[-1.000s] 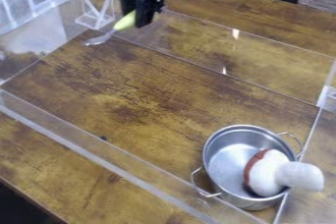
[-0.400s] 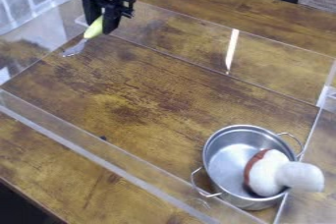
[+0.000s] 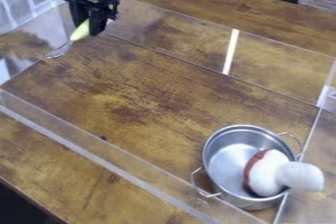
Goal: Move the green spoon to the left
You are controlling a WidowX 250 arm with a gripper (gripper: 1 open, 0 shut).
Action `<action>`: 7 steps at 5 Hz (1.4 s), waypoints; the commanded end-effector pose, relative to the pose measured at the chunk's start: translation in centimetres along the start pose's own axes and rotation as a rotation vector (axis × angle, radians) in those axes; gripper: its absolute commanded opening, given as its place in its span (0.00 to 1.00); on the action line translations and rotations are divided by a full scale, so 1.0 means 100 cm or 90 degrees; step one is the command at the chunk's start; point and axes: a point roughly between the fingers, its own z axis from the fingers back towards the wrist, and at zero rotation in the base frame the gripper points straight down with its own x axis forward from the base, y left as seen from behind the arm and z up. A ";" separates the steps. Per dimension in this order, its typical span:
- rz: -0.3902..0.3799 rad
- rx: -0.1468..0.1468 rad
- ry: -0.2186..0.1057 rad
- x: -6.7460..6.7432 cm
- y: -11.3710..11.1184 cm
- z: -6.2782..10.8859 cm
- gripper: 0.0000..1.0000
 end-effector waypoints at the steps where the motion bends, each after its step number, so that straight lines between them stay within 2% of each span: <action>1: 0.025 0.004 -0.036 0.006 0.016 0.020 1.00; 2: 0.037 0.000 -0.038 0.016 0.022 0.022 1.00; 4: 0.003 -0.014 -0.040 0.029 0.022 0.028 1.00; 7: -0.075 -0.026 -0.031 0.032 0.013 0.035 1.00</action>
